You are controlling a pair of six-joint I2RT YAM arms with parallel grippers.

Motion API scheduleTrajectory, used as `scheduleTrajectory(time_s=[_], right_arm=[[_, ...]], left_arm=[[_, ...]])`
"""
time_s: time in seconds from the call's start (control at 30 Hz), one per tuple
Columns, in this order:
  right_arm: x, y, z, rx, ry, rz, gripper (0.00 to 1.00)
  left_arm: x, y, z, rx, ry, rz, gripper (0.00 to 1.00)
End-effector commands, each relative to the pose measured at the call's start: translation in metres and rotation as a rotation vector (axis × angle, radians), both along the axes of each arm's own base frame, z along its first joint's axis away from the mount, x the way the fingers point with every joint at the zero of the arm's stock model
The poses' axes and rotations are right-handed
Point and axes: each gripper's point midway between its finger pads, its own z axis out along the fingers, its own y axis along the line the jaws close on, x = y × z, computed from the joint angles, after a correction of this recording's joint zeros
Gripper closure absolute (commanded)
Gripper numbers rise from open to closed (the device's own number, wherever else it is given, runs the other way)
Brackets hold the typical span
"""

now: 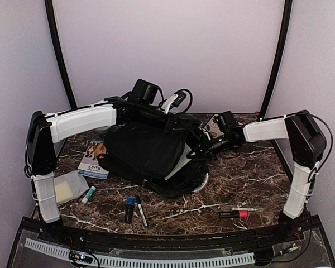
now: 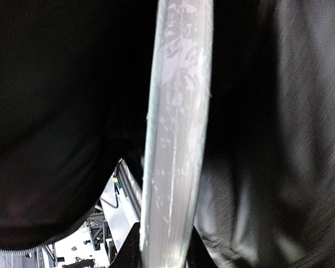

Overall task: Pack the student bag
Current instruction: Adjust the book in the largest pocket of the bag.

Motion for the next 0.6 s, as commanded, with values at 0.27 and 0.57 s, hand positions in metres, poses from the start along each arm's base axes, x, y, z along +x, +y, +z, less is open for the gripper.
scheduleTrajectory(time_s=[0.27,0.57], right_arm=[[-0.043,-0.001,0.069,0.18,-0.126,0.123,1.0],[-0.004,0.021,0.047,0.144,-0.091,0.097,1.0]], left_arm=[[0.006,-0.015,0.082,-0.172,-0.194,-0.079,1.0],[-0.049,-0.032,0.093,-0.261,-0.067,-0.35,1.0]])
